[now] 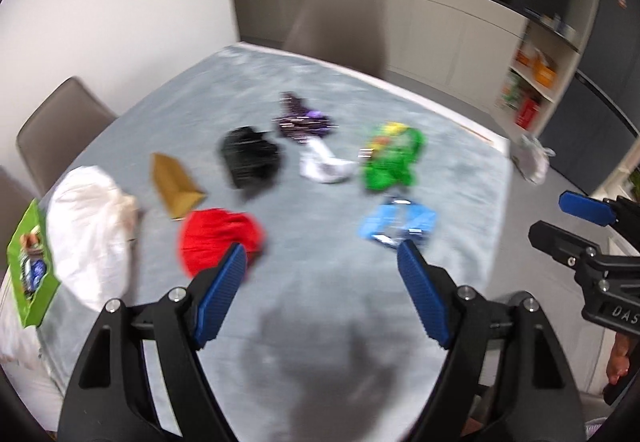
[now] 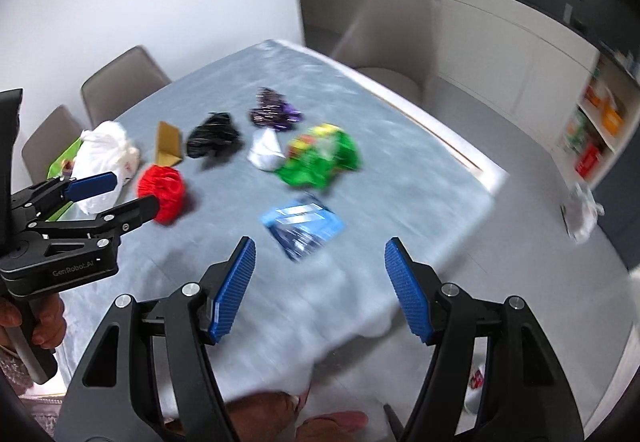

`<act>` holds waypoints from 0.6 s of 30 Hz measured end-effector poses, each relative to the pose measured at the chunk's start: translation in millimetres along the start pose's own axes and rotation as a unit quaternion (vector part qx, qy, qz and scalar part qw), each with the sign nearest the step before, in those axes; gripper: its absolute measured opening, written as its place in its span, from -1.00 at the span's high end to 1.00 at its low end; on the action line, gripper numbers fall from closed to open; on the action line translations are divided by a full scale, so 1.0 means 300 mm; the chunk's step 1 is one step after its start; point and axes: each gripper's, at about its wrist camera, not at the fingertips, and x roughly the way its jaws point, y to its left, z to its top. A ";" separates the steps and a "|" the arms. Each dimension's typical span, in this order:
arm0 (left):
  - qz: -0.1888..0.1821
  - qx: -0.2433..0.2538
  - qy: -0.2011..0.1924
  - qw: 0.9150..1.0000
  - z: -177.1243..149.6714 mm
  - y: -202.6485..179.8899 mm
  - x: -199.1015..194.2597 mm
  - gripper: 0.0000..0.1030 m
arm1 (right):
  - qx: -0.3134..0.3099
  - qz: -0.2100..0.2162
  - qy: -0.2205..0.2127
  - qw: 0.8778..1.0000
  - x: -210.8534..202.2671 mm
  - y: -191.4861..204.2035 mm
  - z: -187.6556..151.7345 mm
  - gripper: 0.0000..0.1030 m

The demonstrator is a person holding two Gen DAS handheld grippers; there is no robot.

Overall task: Collect trash
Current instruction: 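Move both open tools back toward the table, then grasp the red cloth with the left tool while the right tool grasps the white receipt paper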

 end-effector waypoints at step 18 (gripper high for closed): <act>0.039 -0.093 0.034 0.994 0.024 0.311 0.210 -0.51 | -0.085 0.056 0.031 0.994 0.346 0.301 0.222 -0.26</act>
